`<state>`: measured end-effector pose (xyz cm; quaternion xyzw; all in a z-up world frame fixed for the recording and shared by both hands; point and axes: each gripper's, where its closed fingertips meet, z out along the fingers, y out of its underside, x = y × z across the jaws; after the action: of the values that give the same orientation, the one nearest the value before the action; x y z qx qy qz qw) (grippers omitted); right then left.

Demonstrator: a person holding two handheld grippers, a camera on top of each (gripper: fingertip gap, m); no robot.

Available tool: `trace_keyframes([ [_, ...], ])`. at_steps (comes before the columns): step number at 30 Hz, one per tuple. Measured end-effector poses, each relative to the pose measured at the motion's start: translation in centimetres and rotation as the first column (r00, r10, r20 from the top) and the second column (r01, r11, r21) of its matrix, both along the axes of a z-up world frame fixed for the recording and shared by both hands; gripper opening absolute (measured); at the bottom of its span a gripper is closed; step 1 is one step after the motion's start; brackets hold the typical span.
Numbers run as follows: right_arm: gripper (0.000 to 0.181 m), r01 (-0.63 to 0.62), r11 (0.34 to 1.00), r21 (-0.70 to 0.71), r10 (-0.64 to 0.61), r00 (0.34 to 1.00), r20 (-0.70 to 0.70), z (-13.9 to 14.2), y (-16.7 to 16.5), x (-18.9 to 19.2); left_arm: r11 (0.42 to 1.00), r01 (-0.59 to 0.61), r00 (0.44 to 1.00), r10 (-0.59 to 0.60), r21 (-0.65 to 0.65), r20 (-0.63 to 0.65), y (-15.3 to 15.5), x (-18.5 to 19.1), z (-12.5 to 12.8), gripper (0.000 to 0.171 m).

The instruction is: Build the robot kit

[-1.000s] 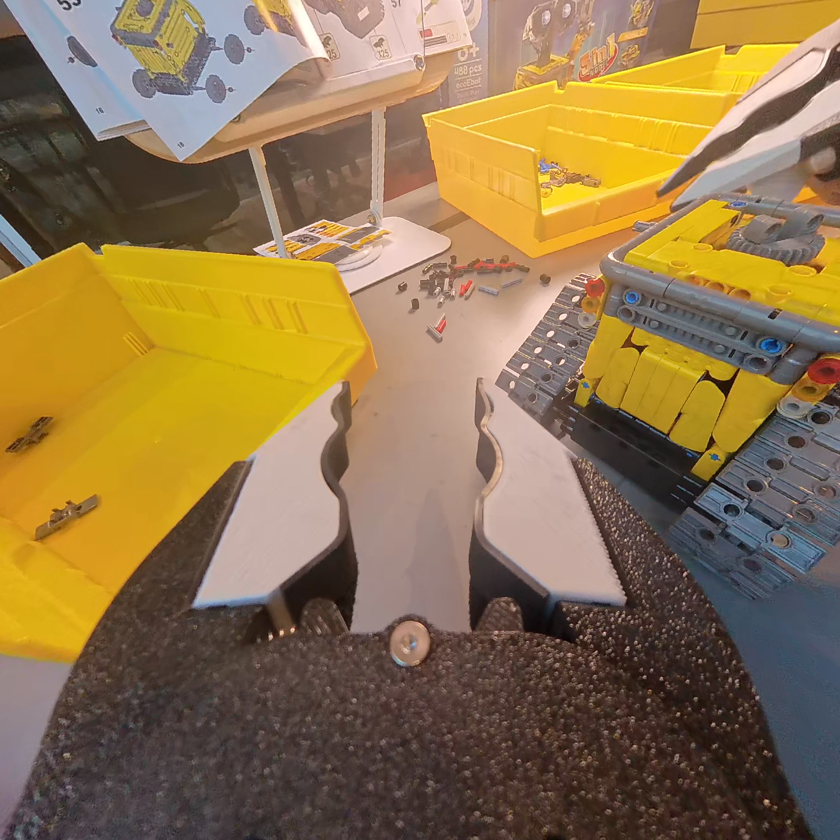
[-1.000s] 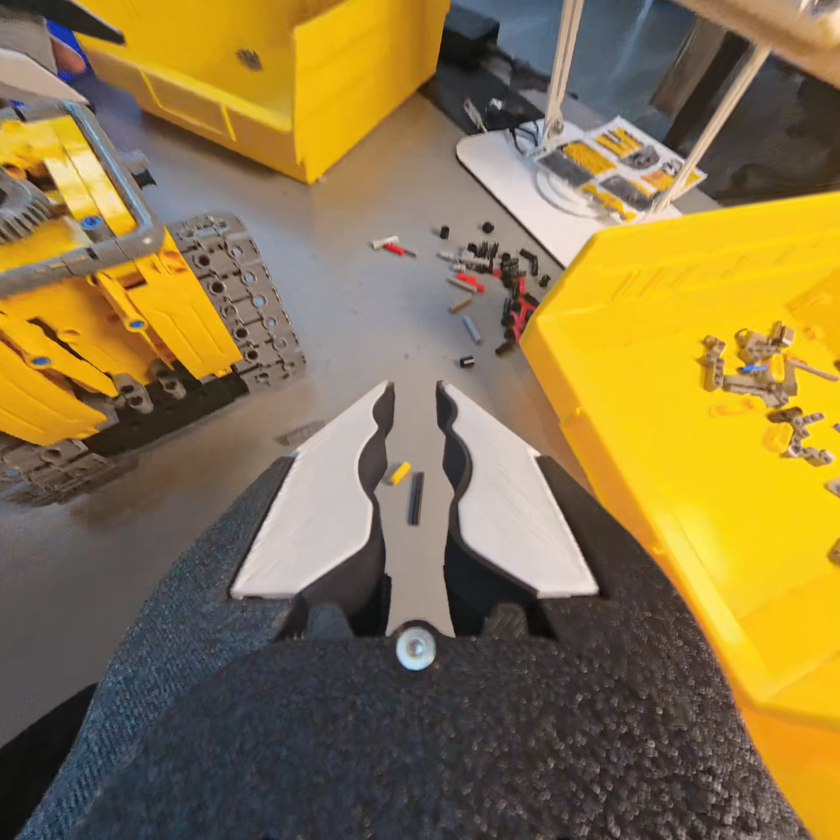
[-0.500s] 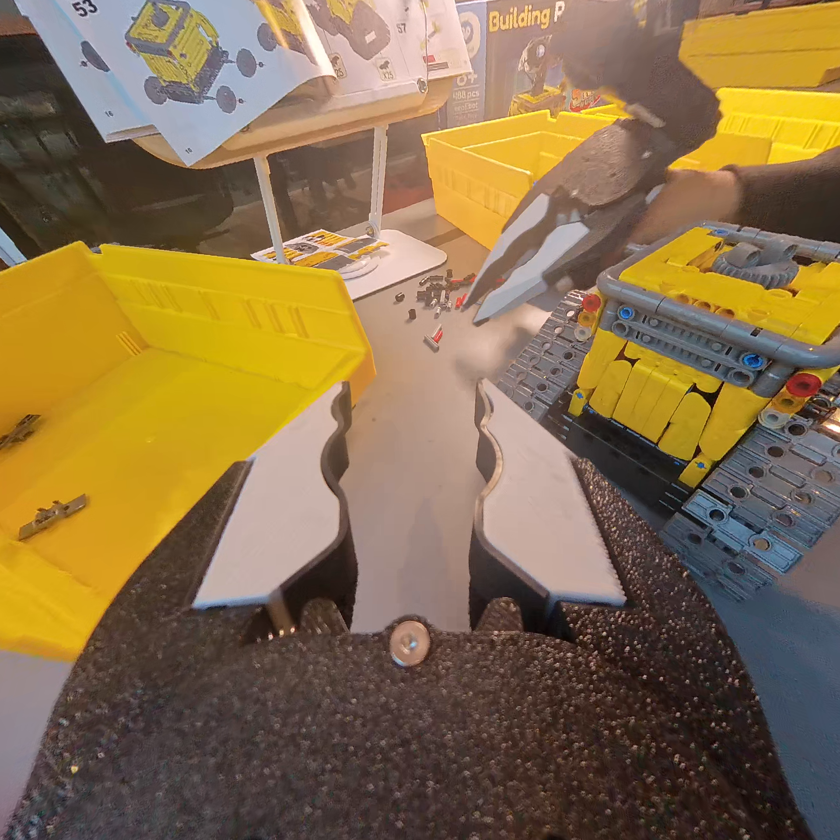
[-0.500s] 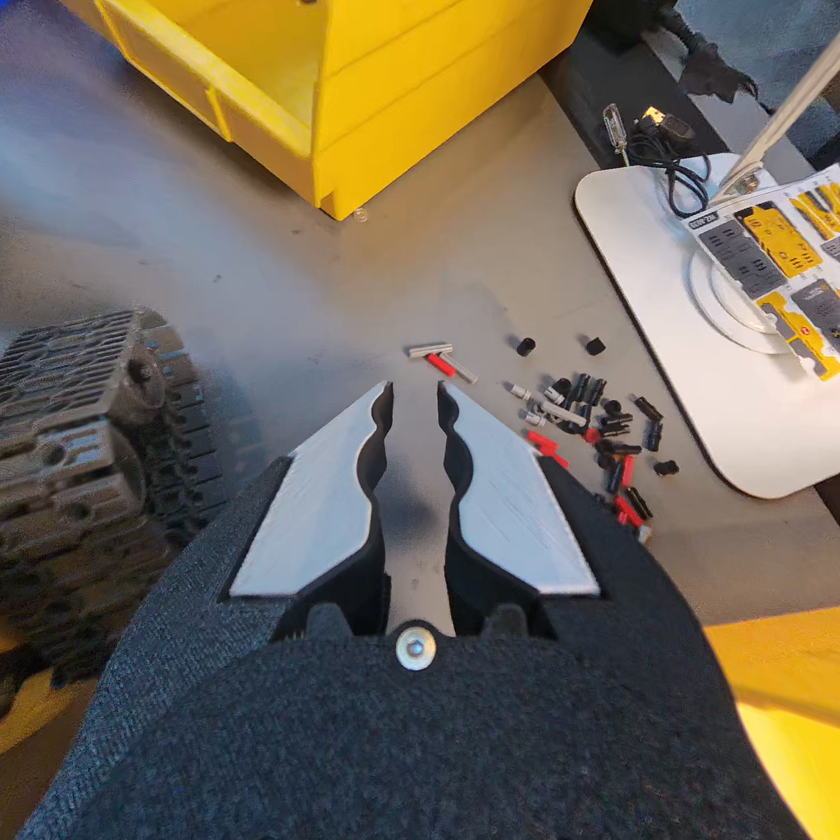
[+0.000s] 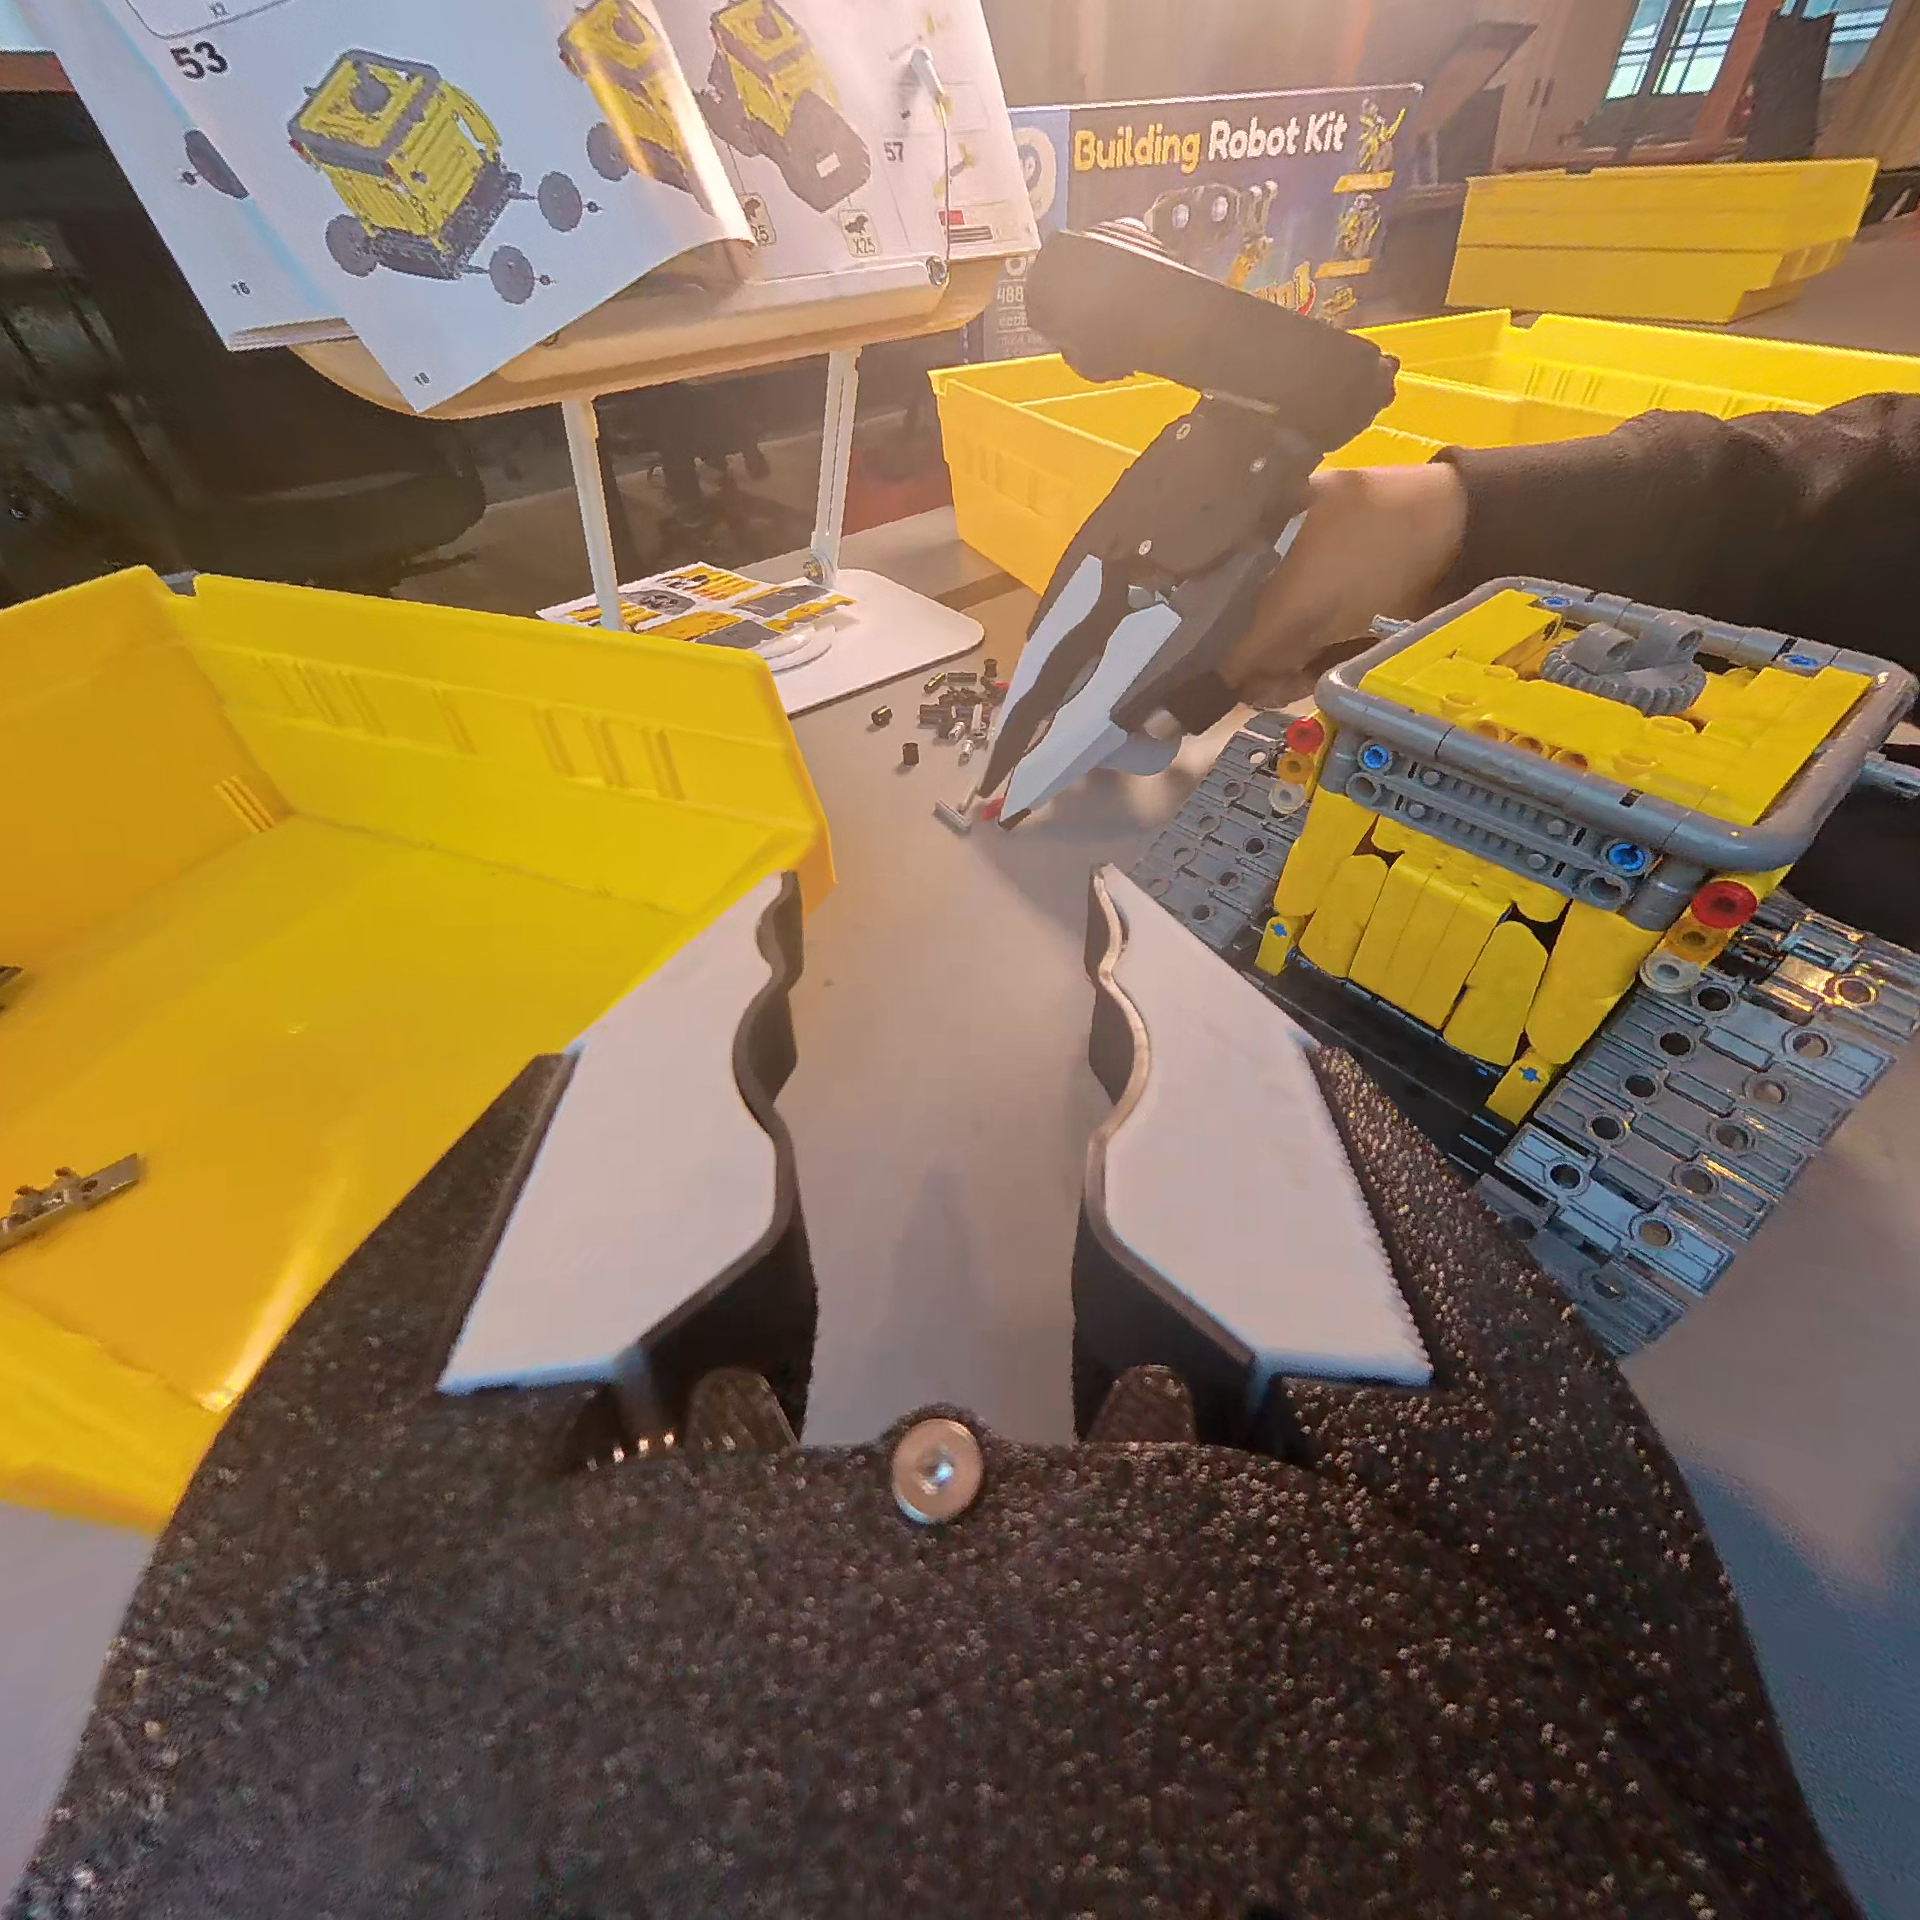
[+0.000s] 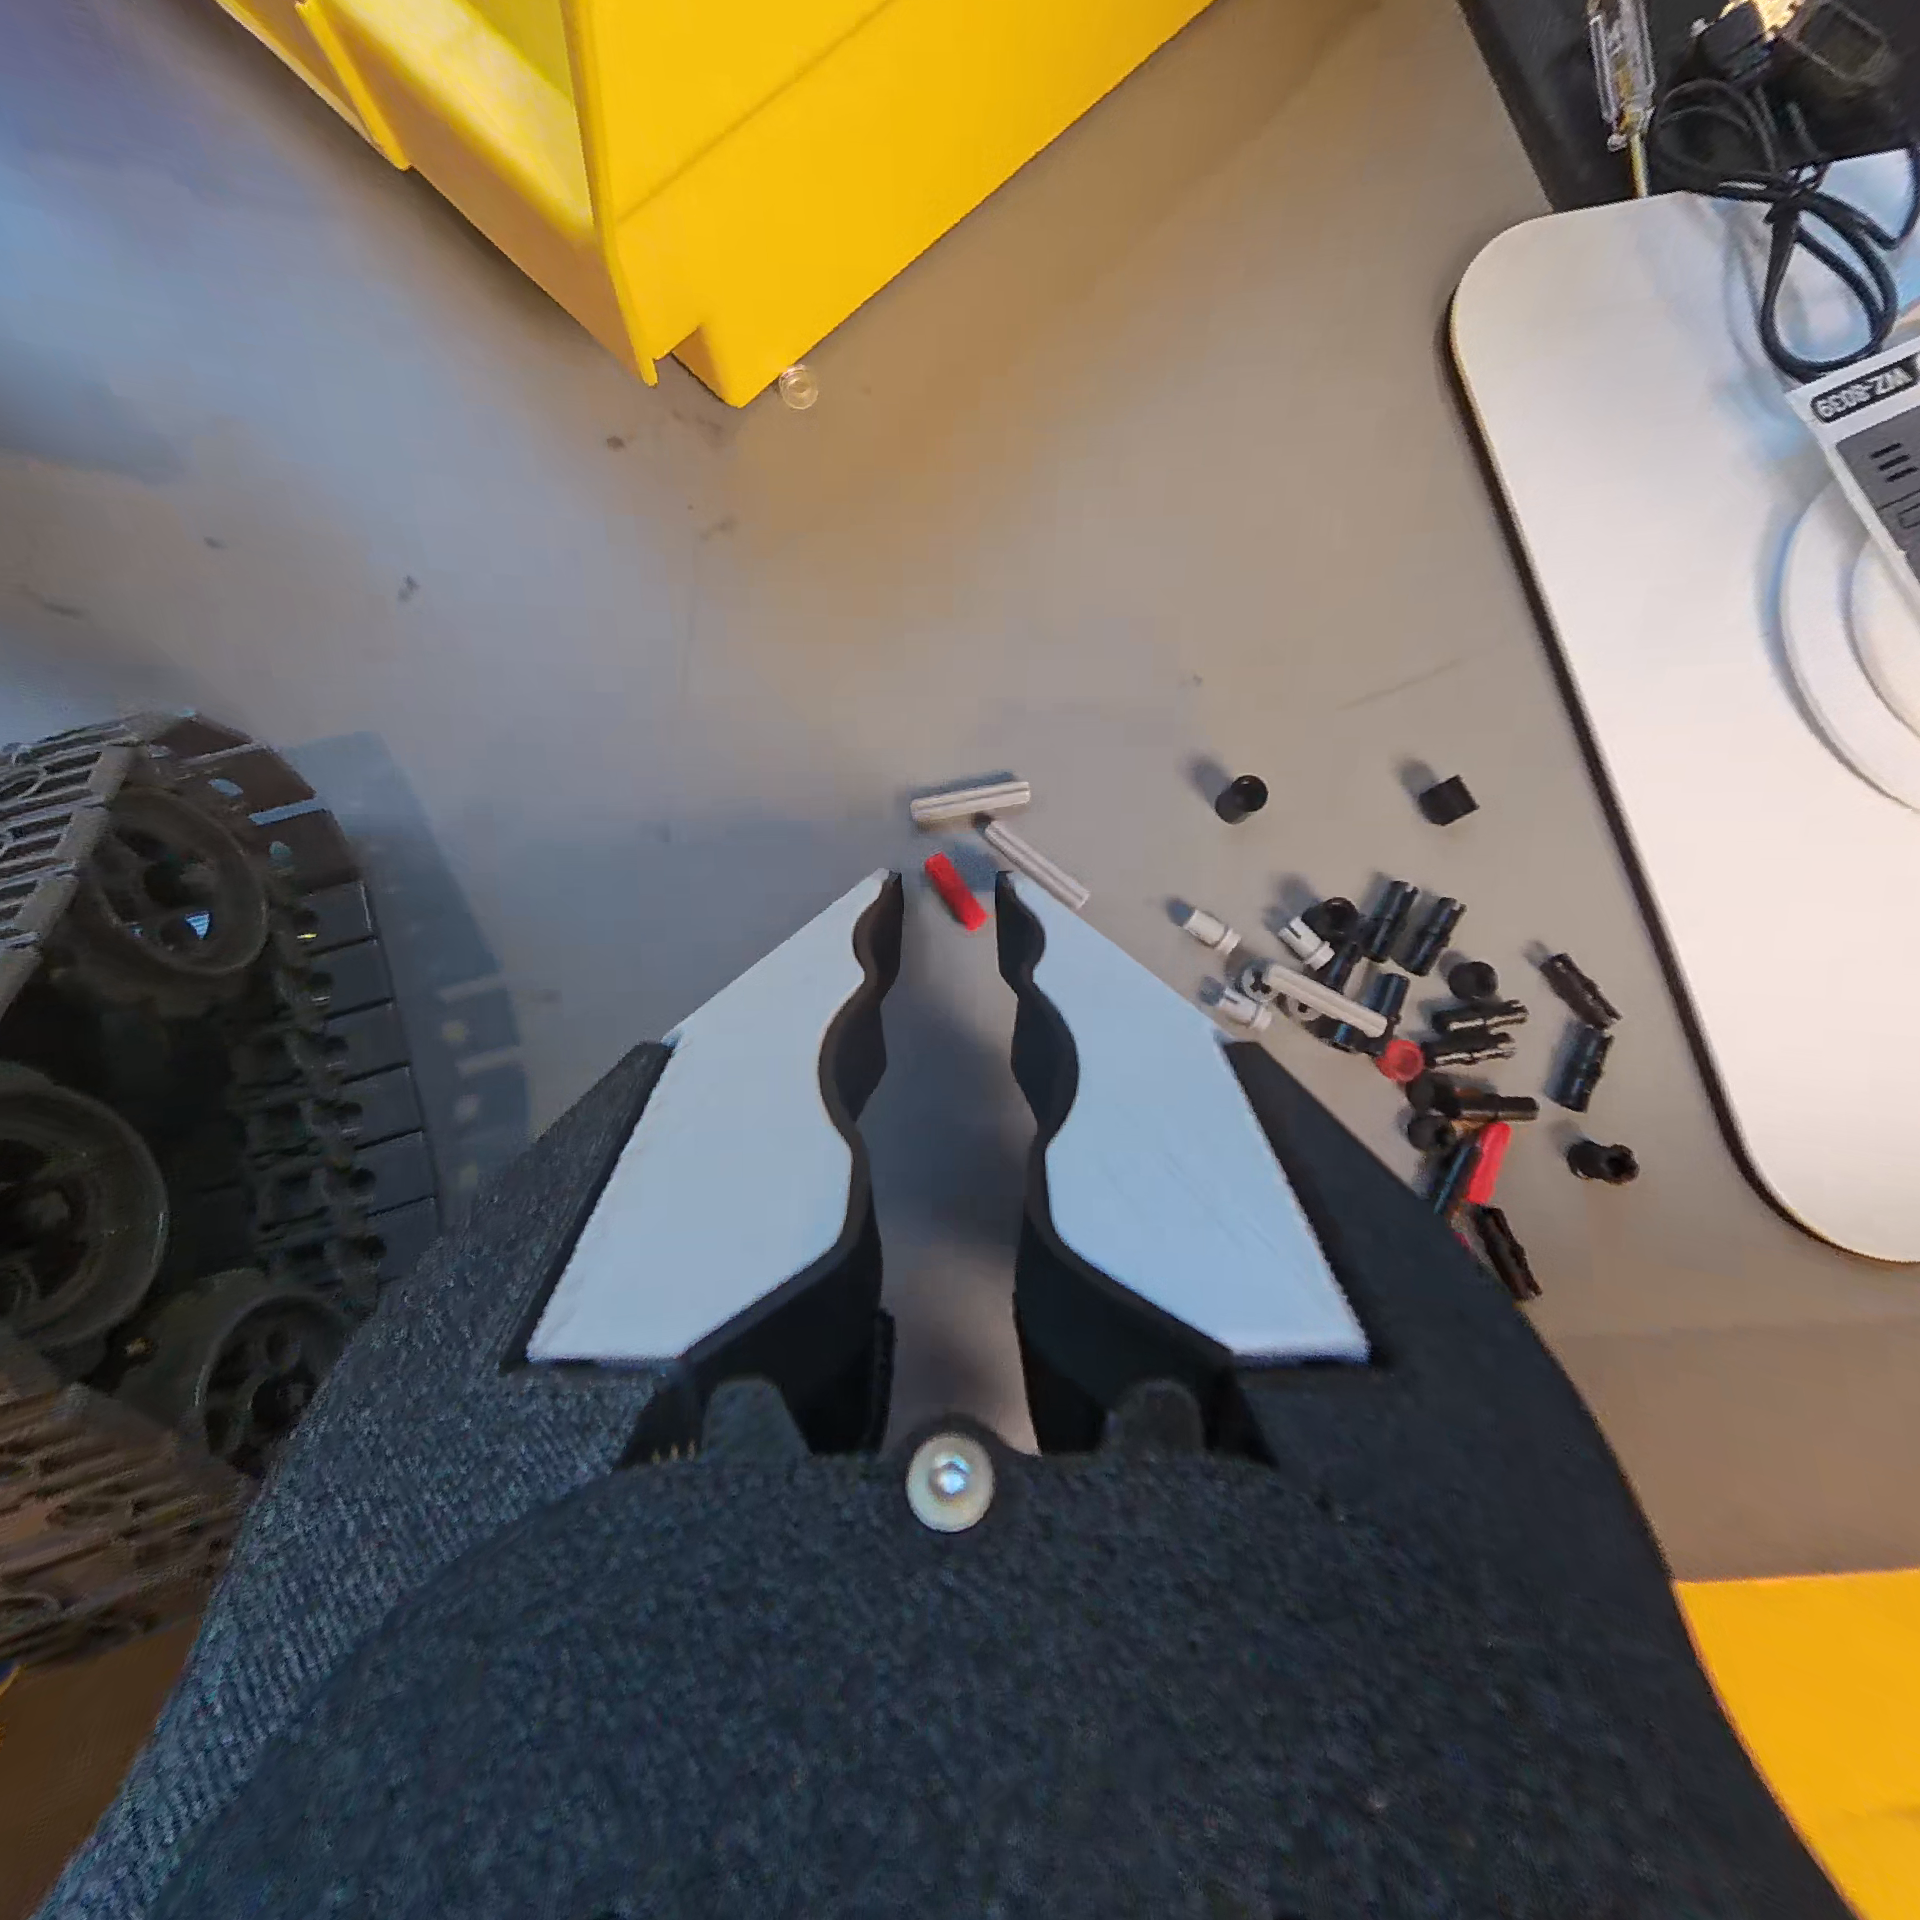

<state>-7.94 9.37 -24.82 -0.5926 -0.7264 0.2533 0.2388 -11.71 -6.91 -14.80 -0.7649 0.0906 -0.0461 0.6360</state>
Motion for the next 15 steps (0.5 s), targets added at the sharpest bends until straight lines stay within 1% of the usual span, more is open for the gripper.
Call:
trace_keyframes([
  [4, 0.017, -0.001, 1.000, -0.016, 0.001, 1.000, 0.003, 0.0, 0.1, 0.1, 1.000, 0.003, 1.000, -0.003, -0.002, -0.007, 0.0, 0.1, -0.1, 0.053],
  [9, 0.005, -0.041, 0.998, -0.038, 0.042, 0.999, 0.033, -0.1, -0.4, 0.5, 1.000, 0.000, 1.000, 0.000, 0.001, 0.003, 0.0, 0.0, 0.0, 0.053],
  [15, 0.004, -0.061, 0.998, -0.023, 0.062, 0.997, 0.047, -0.1, -0.4, 1.1, 1.000, -0.001, 1.000, 0.001, 0.005, 0.002, 0.0, 0.0, 0.1, 0.053],
])
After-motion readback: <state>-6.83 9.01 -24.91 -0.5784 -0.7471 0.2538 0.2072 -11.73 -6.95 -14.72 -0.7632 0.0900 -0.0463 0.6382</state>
